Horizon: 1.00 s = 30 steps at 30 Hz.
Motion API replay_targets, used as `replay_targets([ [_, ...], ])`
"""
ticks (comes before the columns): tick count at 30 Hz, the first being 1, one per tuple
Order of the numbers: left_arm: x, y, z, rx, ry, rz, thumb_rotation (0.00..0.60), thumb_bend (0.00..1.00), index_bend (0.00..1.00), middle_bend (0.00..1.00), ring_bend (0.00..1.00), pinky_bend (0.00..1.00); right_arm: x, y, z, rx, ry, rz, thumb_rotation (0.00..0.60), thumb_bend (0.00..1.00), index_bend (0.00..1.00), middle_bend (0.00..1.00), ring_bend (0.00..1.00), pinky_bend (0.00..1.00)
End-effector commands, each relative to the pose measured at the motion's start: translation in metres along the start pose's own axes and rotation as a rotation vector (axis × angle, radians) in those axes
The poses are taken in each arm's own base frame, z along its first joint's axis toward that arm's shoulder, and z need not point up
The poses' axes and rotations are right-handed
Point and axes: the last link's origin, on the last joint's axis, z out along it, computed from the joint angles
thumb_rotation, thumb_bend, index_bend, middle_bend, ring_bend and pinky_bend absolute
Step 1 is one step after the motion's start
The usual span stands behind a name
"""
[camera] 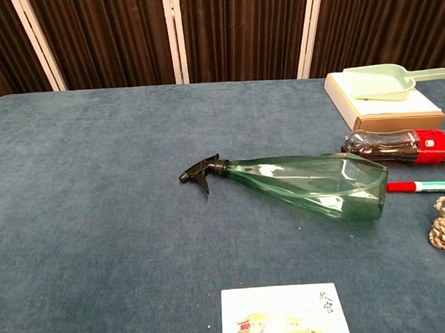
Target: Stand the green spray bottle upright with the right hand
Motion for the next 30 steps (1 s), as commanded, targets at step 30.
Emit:
replay_targets([
  [30, 0.011, -0.027, 0.01, 0.145, 0.058, 0.017, 0.6, 0.0, 0.0, 0.0, 0.0, 0.0, -0.08, -0.25, 0.076, 0.399, -0.238, -0.233, 0.6, 0.1, 0.0, 0.0, 0.0, 0.0],
])
